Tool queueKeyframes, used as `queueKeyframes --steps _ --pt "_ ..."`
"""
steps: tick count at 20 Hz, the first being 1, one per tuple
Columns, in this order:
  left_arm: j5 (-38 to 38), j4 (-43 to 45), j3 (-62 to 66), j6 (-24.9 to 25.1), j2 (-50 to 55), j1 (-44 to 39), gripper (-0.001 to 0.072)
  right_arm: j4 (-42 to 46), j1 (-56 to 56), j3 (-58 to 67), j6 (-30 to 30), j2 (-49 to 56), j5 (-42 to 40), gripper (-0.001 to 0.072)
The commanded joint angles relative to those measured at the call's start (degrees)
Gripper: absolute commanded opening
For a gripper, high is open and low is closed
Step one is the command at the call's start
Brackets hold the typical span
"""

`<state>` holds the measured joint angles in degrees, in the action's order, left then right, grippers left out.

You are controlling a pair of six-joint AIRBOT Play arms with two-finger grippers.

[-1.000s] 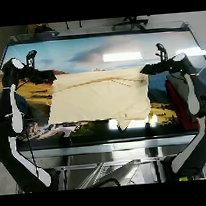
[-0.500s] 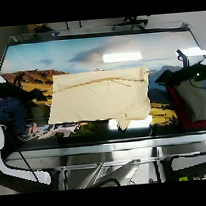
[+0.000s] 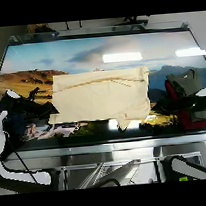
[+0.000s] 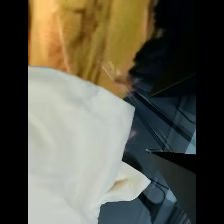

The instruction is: Fold the shirts.

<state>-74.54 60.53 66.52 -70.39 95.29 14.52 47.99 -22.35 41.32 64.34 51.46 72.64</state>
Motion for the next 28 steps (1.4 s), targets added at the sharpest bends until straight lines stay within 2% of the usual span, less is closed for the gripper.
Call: queueKeyframes --steps 1,2,3,8,13,19,24,25,26,27,28 --pt "1.2 -1.7 2.4 1.1 1.2 -2.1 0.0288 -0.4 0.1 -4.9 -1.8 -0.8 -3.1 0.04" --pt "1.1 -1.7 3.8 1.1 1.1 -2.2 0.0115 -0.6 0.1 -5.3 -2.4 -0.2 -4.1 0.0502" --pt "0.7 -1.7 5.4 1.1 1.1 -2.2 0.0021 -0.6 0.3 -5.3 -2.8 0.6 -4.9 0.0633" --pt "-0.9 -1.7 8.6 0.2 1.2 -2.2 0.0021 -1.6 6.3 -5.3 -6.1 6.9 -8.9 0.0643" --pt "-1.5 -1.7 8.6 0.2 1.2 -2.2 0.0021 -9.5 12.5 -5.3 -11.9 10.8 -14.8 0.0643" --pt "-1.9 -1.7 8.6 0.2 1.2 -2.2 0.0021 -9.6 12.5 -5.2 -16.0 10.7 -8.2 0.0642" --pt "-3.5 -1.7 8.6 0.2 1.1 -2.2 0.0022 -10.8 12.5 -5.2 -17.3 9.0 -2.4 0.064" --pt "-3.7 -1.6 8.6 0.2 1.1 -2.2 0.0021 -10.8 12.4 -5.2 -17.3 8.0 -2.3 0.0582" --pt "-3.7 -1.7 8.6 0.2 1.1 -2.2 0.0021 -10.8 12.4 -5.2 -18.3 7.1 -2.5 0.0392" --pt "-3.6 -1.7 8.6 0.2 1.2 -2.2 0.0021 -10.8 12.4 -5.2 -18.7 6.3 -3.9 0.03" --pt "-3.4 -1.7 8.6 0.2 1.1 -2.2 0.0022 -10.8 12.4 -5.2 -18.7 6.0 -5.7 0.0301"
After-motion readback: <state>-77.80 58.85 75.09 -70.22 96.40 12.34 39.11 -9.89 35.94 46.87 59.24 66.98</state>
